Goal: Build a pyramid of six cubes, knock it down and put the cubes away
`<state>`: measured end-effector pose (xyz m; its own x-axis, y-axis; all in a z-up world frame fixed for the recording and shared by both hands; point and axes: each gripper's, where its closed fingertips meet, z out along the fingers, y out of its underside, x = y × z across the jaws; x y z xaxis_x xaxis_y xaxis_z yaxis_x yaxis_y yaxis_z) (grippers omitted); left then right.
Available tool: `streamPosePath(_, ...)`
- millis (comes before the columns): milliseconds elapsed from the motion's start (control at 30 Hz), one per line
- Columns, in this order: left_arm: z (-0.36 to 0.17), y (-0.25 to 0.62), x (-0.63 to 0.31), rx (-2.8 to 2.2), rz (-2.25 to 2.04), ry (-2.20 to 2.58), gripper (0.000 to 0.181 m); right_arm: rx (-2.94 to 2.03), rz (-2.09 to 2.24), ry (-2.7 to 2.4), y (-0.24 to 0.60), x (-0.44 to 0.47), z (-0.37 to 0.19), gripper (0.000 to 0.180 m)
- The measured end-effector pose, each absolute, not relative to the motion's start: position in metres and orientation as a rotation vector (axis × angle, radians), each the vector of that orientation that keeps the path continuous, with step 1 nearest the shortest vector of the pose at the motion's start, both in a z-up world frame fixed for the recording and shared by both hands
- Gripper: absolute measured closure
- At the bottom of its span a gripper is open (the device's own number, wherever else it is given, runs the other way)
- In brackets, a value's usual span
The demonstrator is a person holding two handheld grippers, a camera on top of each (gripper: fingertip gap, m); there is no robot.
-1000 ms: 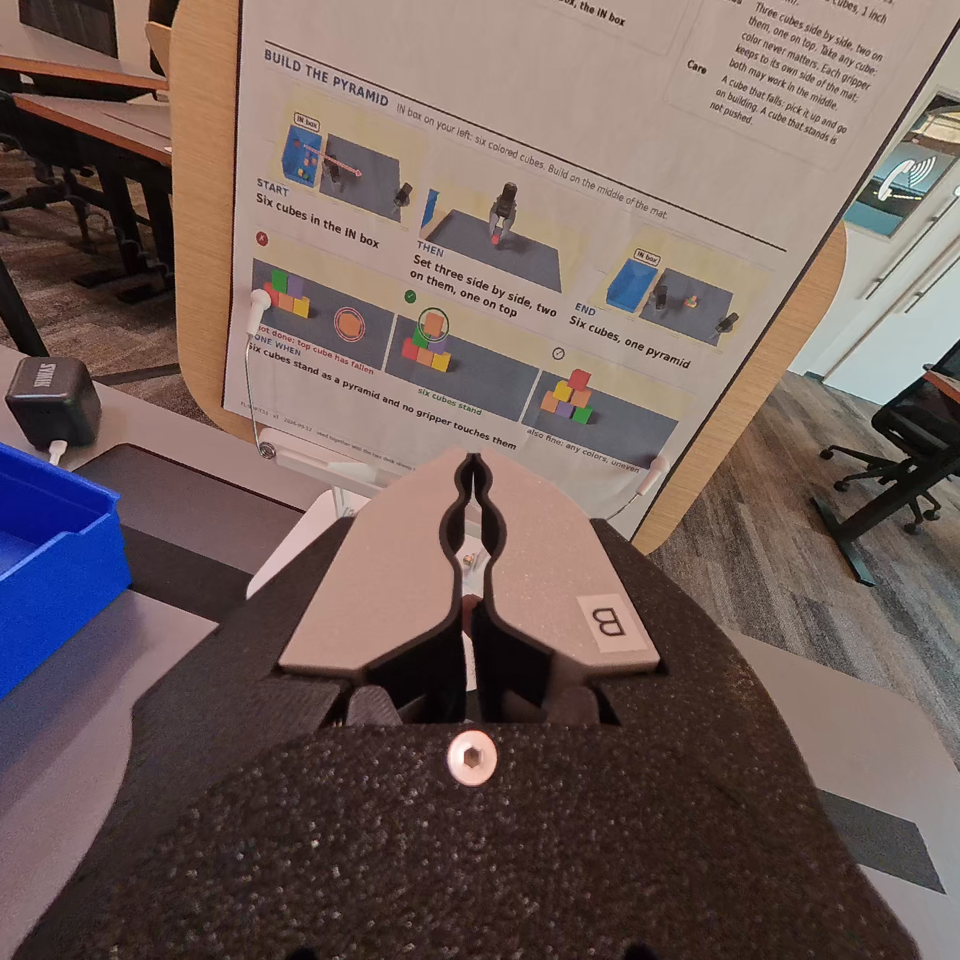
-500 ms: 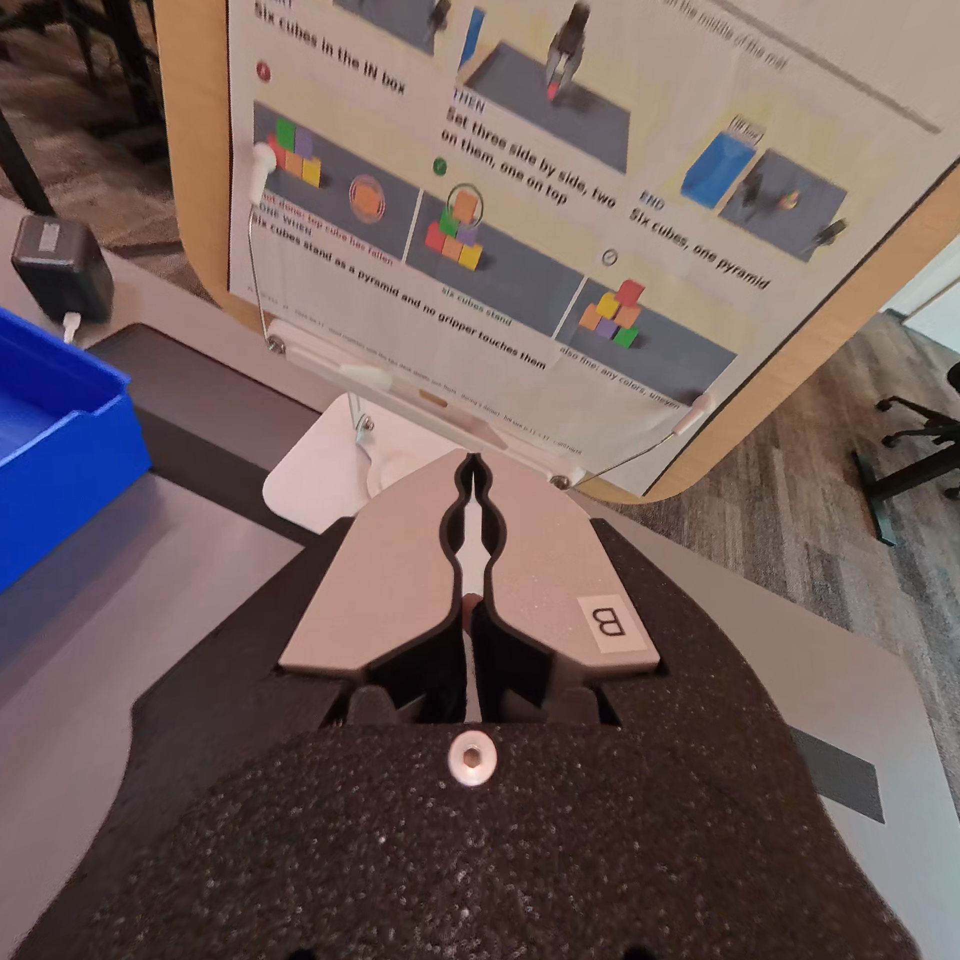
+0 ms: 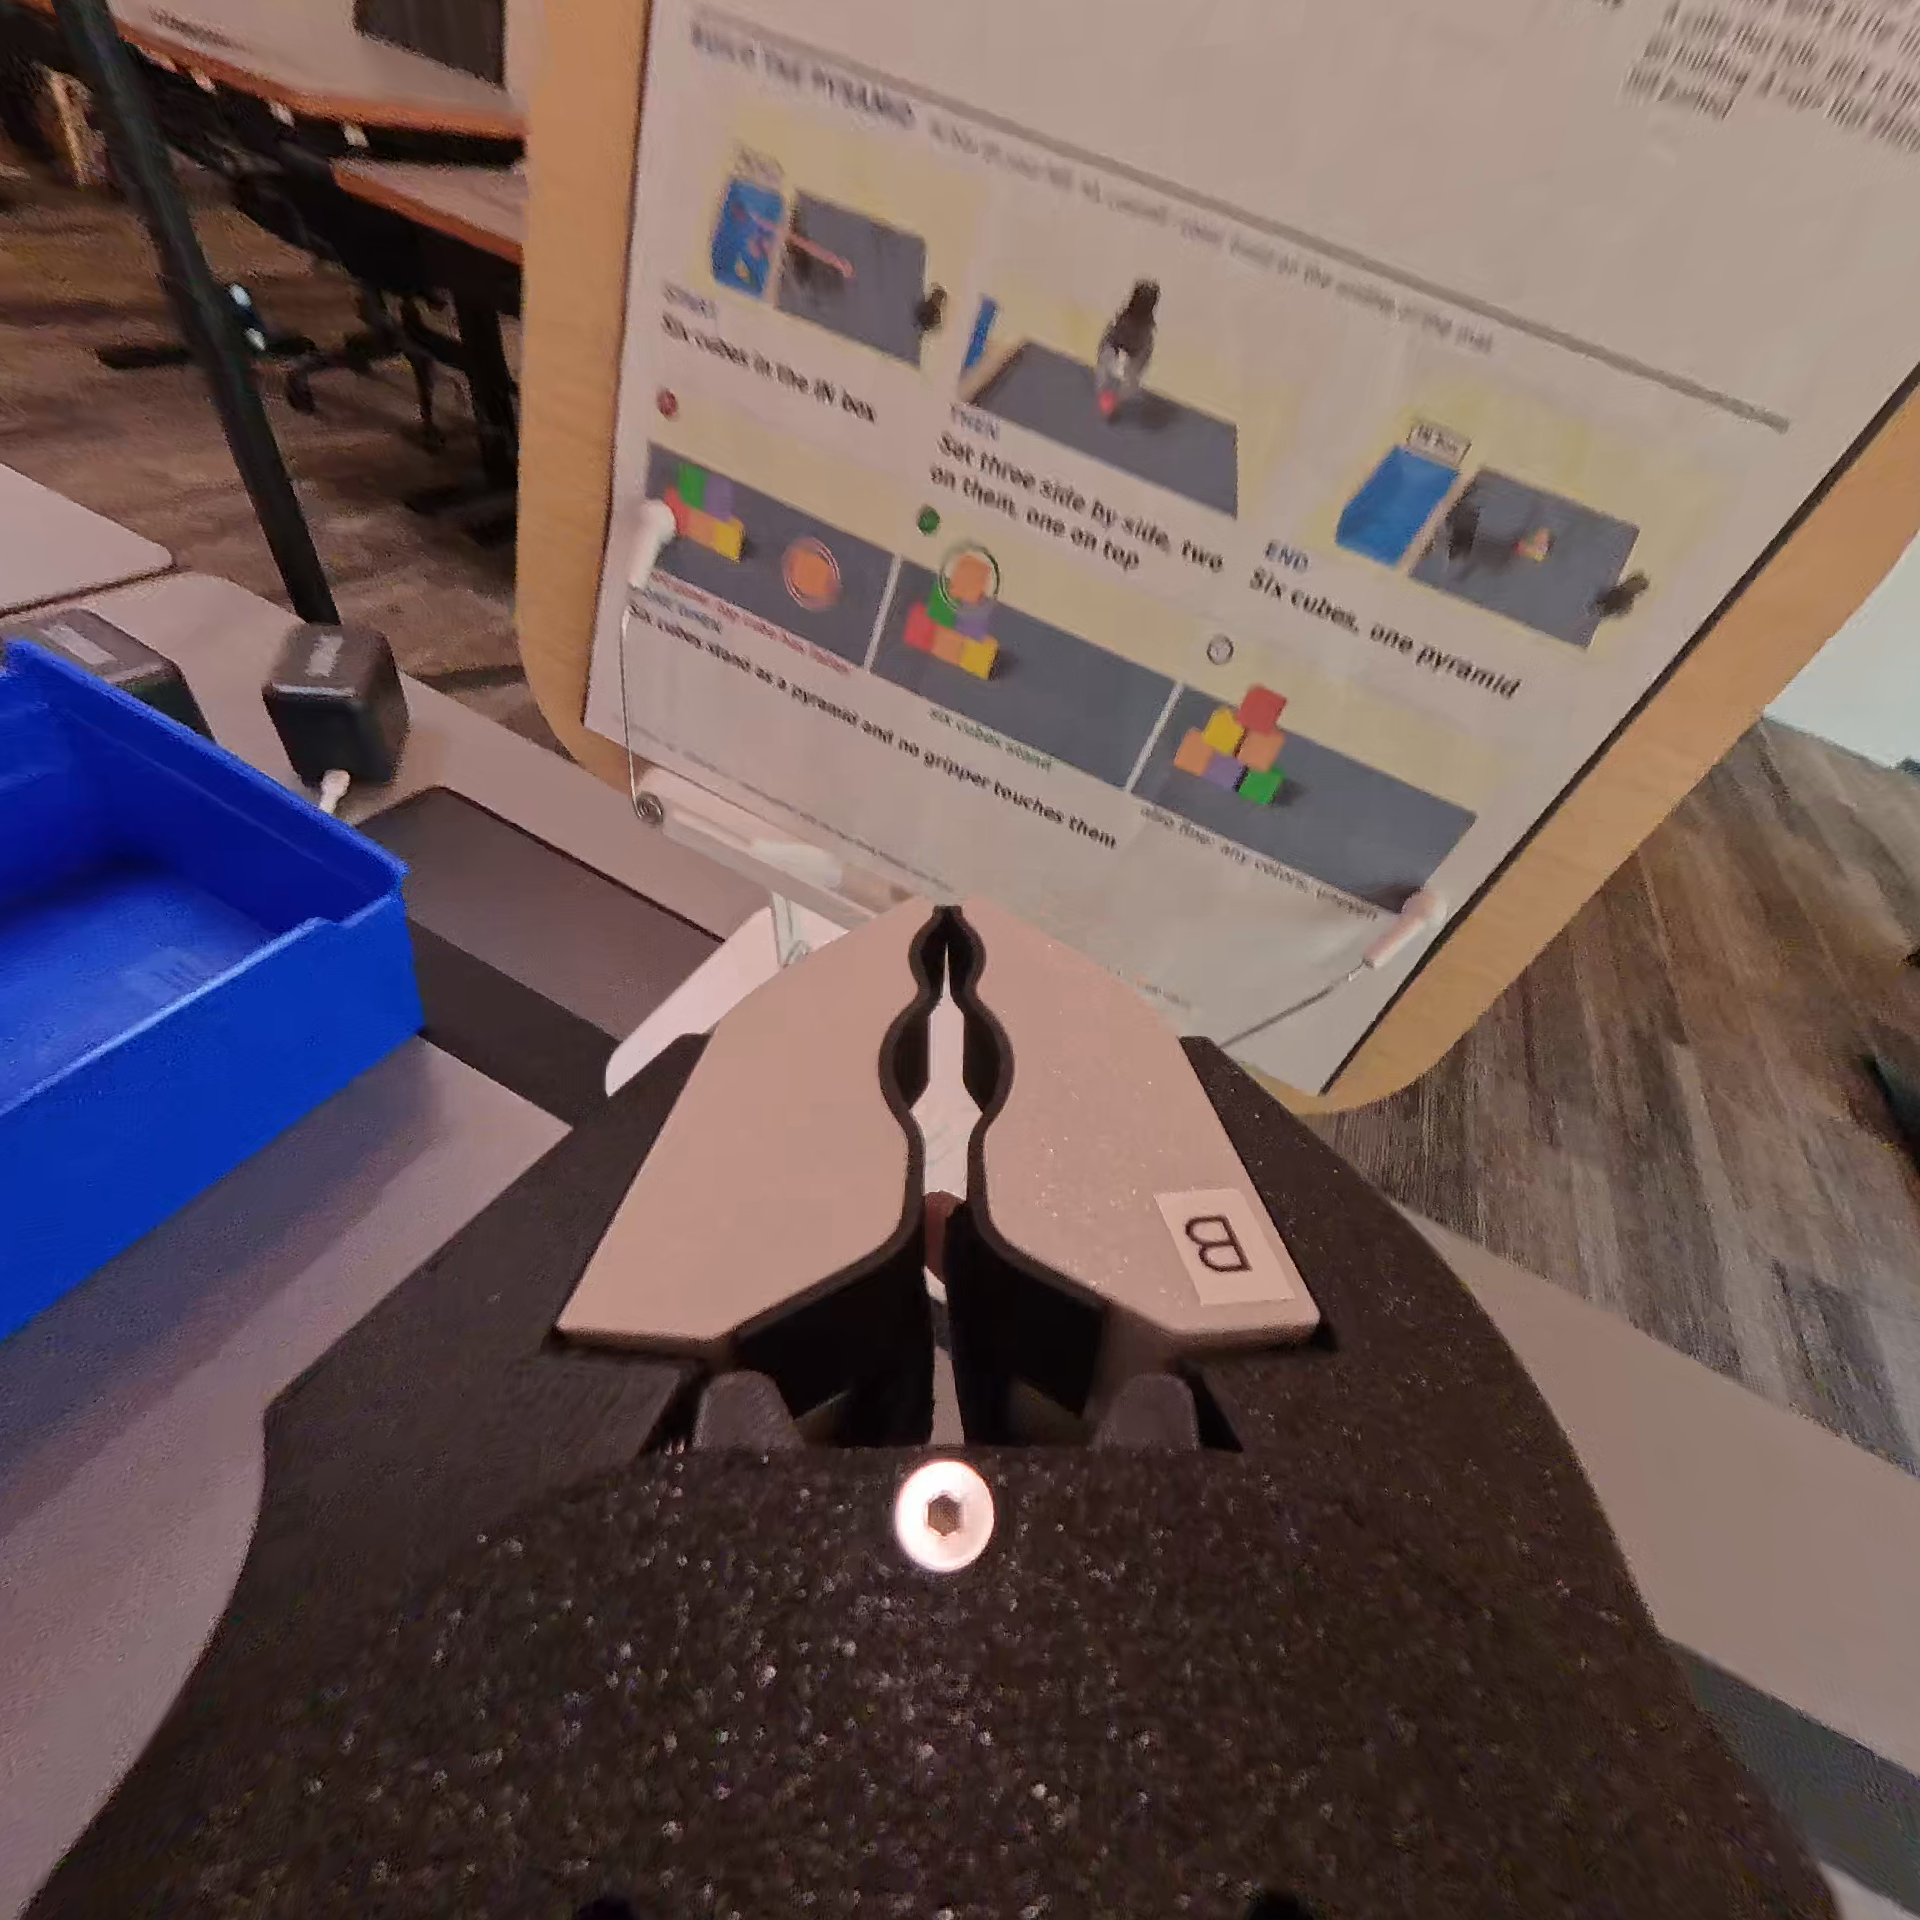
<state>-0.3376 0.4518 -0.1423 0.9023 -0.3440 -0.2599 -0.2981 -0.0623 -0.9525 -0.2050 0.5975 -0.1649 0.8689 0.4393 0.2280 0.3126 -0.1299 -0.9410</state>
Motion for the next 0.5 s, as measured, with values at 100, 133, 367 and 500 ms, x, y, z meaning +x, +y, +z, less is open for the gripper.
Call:
streamPosePath(100, -0.142, 0.452, -0.338, -1.657, -0.039, 0.501, 0.181, -1.839, 0.049, -0.581, 0.602, -0.194, -0.183, 0.180)
streamPosePath(133, -0.142, 0.452, -0.338, -1.657, -0.040, 0.501, 0.181, -1.867, 0.004, -0.590, 0.604, -0.190, -0.188, 0.180)
streamPosePath(367, -0.143, 0.452, -0.337, -1.659, -0.039, 0.504, 0.181, -1.846, -0.010, -0.600, 0.608, -0.194, -0.188, 0.180)
streamPosePath(500, -0.143, 0.451, -0.336, -1.660, -0.036, 0.506, 0.181, -1.857, -0.011, -0.602, 0.607, -0.197, -0.189, 0.180)
